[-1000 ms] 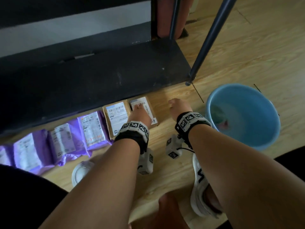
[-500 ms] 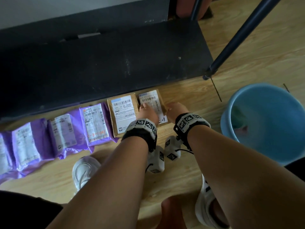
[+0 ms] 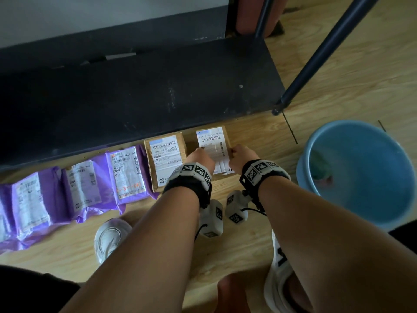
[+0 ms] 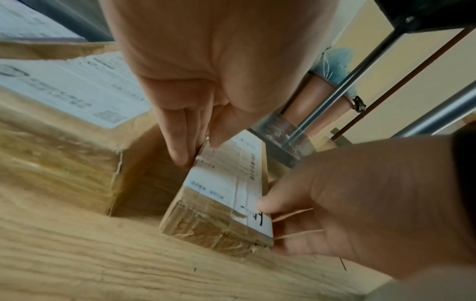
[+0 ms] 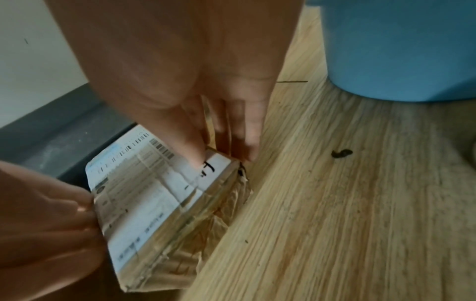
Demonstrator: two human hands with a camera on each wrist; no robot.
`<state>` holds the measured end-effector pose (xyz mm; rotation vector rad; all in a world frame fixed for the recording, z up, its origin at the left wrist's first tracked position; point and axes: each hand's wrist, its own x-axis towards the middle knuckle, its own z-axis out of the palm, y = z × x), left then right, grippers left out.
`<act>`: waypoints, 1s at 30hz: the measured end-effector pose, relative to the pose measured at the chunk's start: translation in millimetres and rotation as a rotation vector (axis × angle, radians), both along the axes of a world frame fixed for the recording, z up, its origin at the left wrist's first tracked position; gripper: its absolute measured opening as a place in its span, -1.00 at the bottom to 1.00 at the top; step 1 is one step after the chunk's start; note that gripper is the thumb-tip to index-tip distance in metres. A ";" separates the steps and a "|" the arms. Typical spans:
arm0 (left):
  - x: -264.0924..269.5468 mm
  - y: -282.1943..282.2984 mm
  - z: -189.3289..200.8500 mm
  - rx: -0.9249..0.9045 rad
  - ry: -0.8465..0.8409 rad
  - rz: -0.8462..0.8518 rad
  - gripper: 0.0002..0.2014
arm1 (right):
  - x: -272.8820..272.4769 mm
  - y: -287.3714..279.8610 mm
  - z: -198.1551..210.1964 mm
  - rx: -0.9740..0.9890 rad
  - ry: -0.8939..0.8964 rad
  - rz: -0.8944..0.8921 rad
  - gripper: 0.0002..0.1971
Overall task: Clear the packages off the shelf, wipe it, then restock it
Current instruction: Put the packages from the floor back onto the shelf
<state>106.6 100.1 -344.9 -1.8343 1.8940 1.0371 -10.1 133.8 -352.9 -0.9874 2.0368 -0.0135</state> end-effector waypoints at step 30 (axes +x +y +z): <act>-37.2 6.5 294.8 -0.759 0.600 0.011 -0.79 | -50.8 1.3 280.0 -0.931 0.098 -0.379 -0.67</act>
